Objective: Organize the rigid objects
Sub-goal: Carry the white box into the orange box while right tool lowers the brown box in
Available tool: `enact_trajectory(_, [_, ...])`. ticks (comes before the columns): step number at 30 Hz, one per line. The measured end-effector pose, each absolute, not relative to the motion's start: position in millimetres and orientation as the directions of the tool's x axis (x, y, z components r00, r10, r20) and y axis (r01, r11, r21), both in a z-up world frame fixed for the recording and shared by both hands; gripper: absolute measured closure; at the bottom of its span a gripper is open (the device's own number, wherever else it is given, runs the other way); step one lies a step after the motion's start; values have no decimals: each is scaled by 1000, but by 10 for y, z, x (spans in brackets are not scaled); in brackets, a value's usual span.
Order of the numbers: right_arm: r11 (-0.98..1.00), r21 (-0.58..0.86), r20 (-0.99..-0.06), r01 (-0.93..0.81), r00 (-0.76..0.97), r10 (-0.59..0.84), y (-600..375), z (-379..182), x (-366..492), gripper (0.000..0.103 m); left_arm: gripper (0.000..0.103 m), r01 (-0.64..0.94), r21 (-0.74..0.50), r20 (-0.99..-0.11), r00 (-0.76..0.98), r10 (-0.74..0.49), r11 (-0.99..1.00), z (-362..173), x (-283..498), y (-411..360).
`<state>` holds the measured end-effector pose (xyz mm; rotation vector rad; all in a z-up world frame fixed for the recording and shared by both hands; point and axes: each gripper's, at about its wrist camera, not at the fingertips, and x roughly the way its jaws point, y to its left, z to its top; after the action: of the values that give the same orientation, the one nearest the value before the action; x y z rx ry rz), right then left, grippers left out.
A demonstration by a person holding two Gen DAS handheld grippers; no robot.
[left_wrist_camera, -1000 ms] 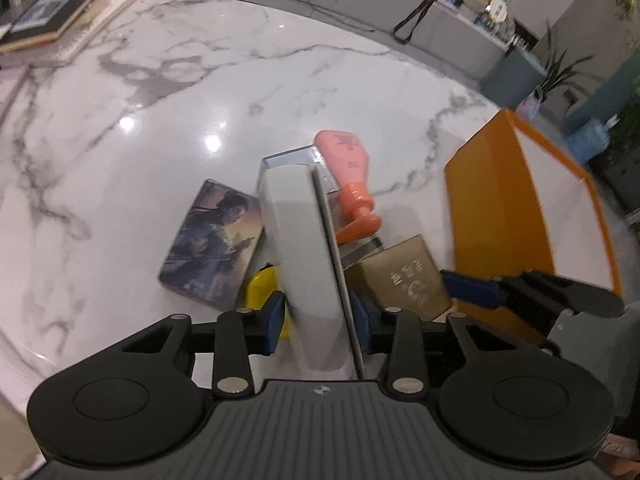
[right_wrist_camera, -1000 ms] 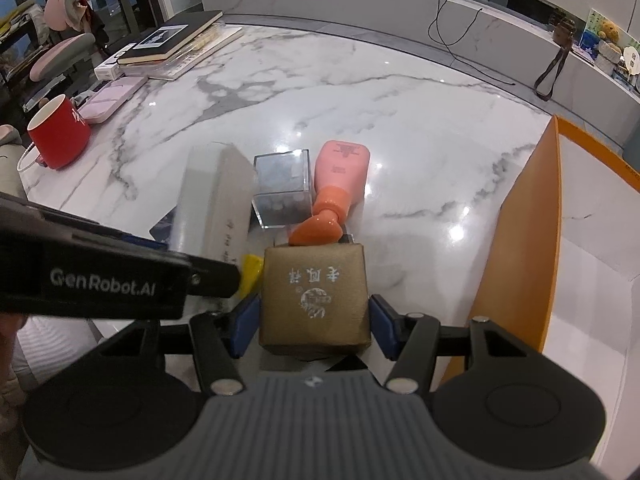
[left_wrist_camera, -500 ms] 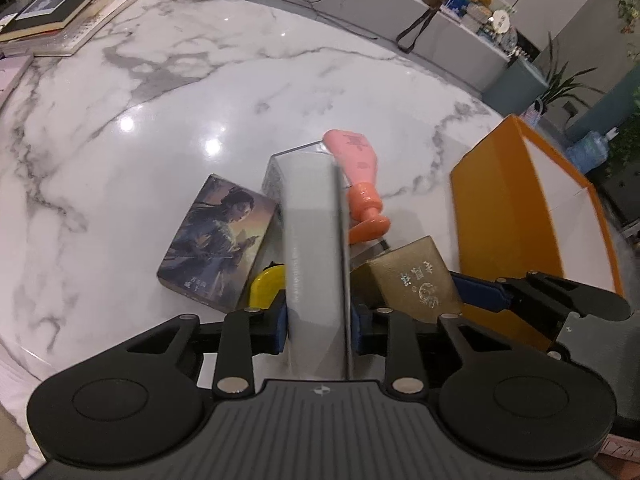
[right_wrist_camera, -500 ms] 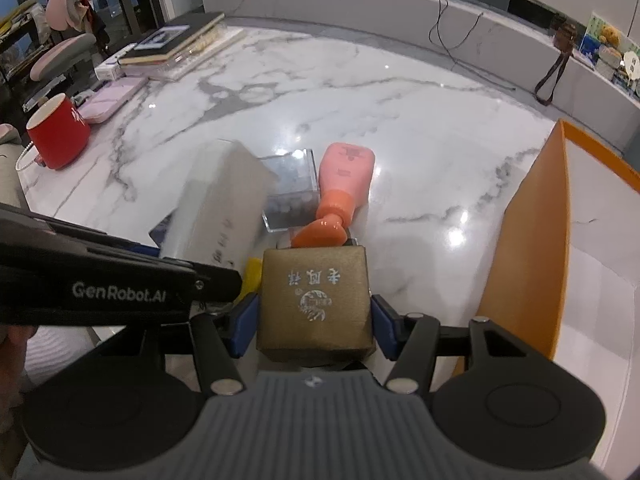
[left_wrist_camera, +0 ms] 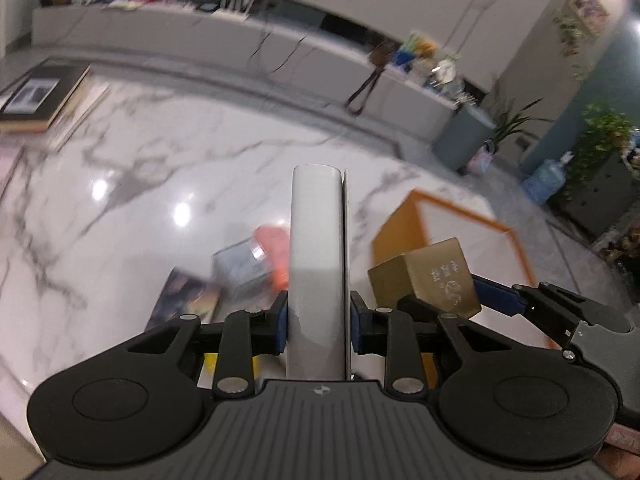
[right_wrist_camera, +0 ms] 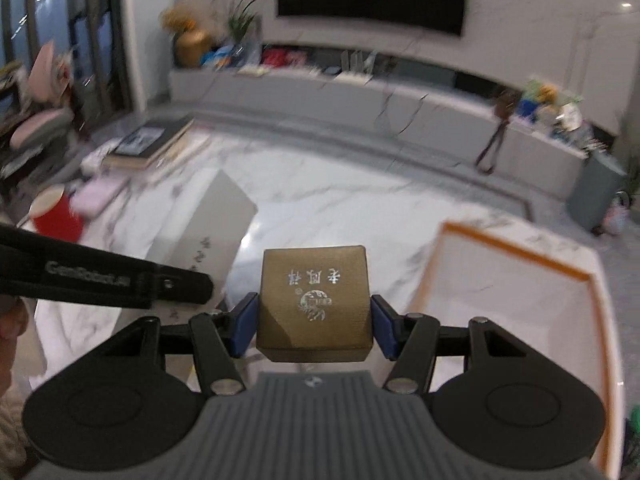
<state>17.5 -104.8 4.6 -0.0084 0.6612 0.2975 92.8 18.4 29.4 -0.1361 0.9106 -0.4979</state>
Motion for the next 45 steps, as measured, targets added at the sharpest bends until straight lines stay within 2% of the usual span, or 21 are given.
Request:
enact_trajectory(4, [979, 71, -586, -193, 786, 198, -1380, 181, 33, 44, 70, 422, -342, -684, 501, -530, 840, 488, 821, -9])
enact_trajectory(8, [991, 67, -604, -118, 786, 135, -1701, 145, -75, 44, 70, 502, -373, -650, 458, -606, 780, 641, 779, -319])
enact_trajectory(14, [996, 79, -650, -40, 755, 83, -2019, -78, -123, 44, 70, 584, -417, -659, 334, -674, 697, 566, 890, -923])
enact_trajectory(21, [995, 104, -713, 10, 698, 68, -2262, -478, -97, 44, 70, 632, -403, -710, 241, -662, 662, 170, 1133, -1422])
enact_trajectory(31, [984, 177, -772, -3, 620, 141, -2342, -842, 54, 44, 70, 629, -350, -806, 175, -565, 694, -257, 1108, -1488])
enact_trajectory(45, [980, 201, -792, 16, 591, 152, -2279, -1004, -43, 45, 70, 636, -398, -830, 58, -555, 661, -451, 1054, -1501])
